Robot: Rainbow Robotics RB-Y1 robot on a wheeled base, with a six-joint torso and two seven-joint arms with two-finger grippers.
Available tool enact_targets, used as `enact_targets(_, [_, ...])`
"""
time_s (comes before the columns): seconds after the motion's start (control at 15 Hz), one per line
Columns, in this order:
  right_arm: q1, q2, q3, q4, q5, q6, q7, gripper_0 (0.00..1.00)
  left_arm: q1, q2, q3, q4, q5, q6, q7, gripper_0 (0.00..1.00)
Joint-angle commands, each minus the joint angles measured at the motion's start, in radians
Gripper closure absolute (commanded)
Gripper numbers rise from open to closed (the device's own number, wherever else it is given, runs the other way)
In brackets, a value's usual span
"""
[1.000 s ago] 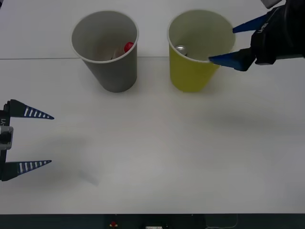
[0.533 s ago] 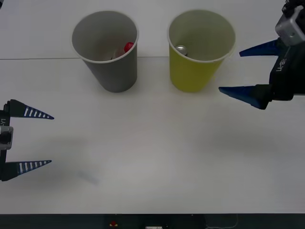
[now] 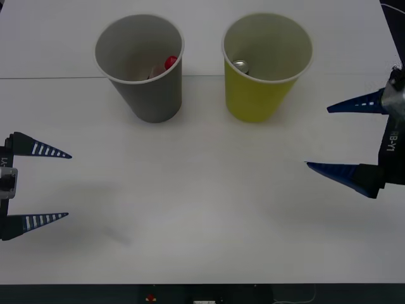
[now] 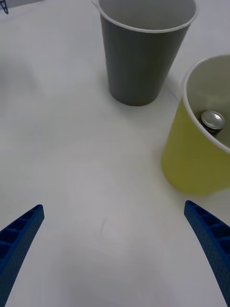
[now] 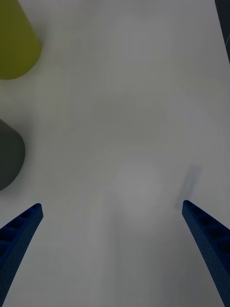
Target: Put the can into the green bin and the plastic bottle into the gray bin
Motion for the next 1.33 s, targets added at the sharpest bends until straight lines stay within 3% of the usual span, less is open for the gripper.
enact_targets(0.07, [0.066, 0.000, -0.019, 0.001, -0.010, 0.000, 0.081, 0.00, 0.000, 0.000, 0.000, 0.000, 0.000, 0.000, 0.000, 0.00])
enact_targets(0.53, [0.164, 0.003, -0.024, 0.003, -0.011, 0.000, 0.185, 0.00, 0.000, 0.000, 0.000, 0.000, 0.000, 0.000, 0.000, 0.00])
enact_targets(1.33, [0.244, 0.096, -0.027, 0.001, 0.013, 0.060, 0.262, 0.00, 0.000, 0.000, 0.000, 0.000, 0.000, 0.000, 0.000, 0.00])
